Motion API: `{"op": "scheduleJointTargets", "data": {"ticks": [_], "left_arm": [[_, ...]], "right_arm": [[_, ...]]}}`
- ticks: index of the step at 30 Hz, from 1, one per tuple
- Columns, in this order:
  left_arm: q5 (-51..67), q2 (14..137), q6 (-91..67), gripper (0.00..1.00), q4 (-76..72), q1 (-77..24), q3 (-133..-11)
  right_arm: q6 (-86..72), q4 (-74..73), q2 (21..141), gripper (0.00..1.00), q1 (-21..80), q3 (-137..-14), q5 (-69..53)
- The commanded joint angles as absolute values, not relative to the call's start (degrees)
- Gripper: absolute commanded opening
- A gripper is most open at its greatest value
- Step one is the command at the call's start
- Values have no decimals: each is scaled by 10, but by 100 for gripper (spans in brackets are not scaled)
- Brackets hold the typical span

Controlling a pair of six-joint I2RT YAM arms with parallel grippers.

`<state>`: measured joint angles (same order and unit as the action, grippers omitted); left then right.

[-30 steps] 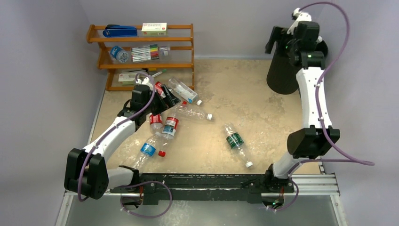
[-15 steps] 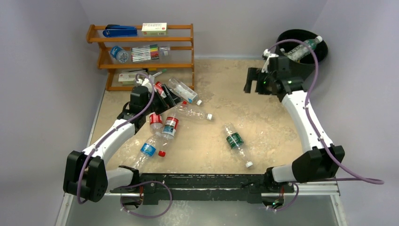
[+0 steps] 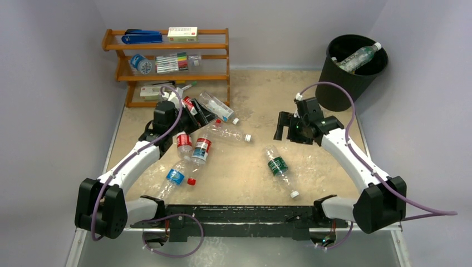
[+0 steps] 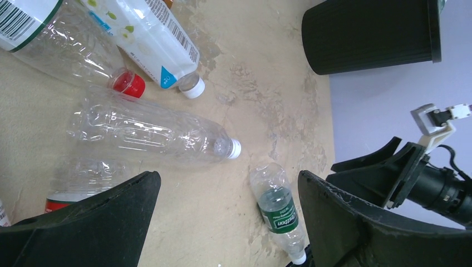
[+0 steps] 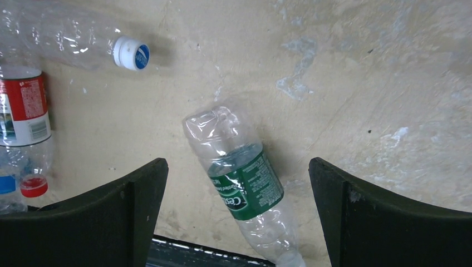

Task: Put the plastic bottles in the bin
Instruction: Pick up the plastic bottle at the center of the board.

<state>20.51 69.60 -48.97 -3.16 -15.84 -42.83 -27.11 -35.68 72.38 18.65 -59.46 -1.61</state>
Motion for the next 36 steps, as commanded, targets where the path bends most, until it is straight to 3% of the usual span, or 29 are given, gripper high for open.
{"op": "scheduleJointTargets", "data": {"ticks": [1, 11, 26, 33, 36], "left_arm": [[212, 677, -495, 95, -62, -161, -427], [207, 680, -496, 95, -64, -161, -422], [206, 672, -496, 95, -60, -161, -421], [203, 670, -492, 95, -52, -161, -423], [200, 669, -490, 95, -44, -161, -423]], "right_arm": [[-313, -308, 710, 99, 209, -560, -40], [-374, -263, 701, 98, 275, -460, -32], [-406, -203, 762, 98, 323, -404, -24], [-389, -189, 786, 83, 328, -400, -33], [-380, -182, 792, 68, 328, -407, -40]]}}
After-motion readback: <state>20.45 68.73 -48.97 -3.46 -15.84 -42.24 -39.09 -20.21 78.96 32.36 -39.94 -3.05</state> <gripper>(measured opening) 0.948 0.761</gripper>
